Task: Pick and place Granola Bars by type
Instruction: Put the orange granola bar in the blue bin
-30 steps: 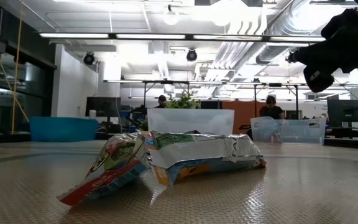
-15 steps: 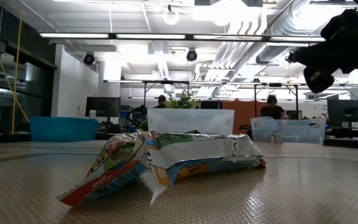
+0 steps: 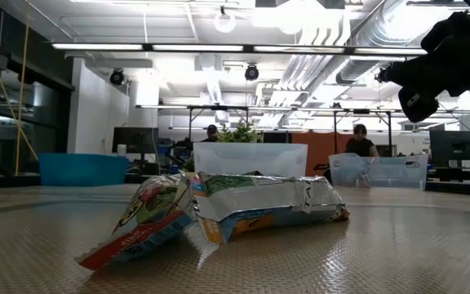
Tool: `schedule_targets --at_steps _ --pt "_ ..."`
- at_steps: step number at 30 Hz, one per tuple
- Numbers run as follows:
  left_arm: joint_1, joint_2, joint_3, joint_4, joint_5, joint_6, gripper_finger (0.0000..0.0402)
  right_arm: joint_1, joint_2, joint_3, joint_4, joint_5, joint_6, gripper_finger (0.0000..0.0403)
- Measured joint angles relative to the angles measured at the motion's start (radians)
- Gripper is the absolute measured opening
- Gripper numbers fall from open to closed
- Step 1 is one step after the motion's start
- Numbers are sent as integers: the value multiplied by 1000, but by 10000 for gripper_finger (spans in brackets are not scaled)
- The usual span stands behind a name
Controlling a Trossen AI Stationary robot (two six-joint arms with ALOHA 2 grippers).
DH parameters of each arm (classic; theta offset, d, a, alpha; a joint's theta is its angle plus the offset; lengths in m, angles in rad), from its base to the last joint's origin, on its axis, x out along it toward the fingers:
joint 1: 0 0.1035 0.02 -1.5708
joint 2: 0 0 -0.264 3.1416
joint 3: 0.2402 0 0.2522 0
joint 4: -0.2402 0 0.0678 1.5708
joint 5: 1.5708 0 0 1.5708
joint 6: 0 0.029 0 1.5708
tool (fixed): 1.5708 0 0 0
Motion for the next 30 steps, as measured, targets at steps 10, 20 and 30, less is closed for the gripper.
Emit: schedule_targets --at_steps 10,20,30 --pt "16 -192 0 -160 -743 202 46 0 0 0 0 0 0 34" --pt "338 -351 0 -321 -780 207 46 0 0 0 0 0 0 32" --pt "843 -395 -9 -947 -345 -237 46 0 0 0 0 0 0 34"
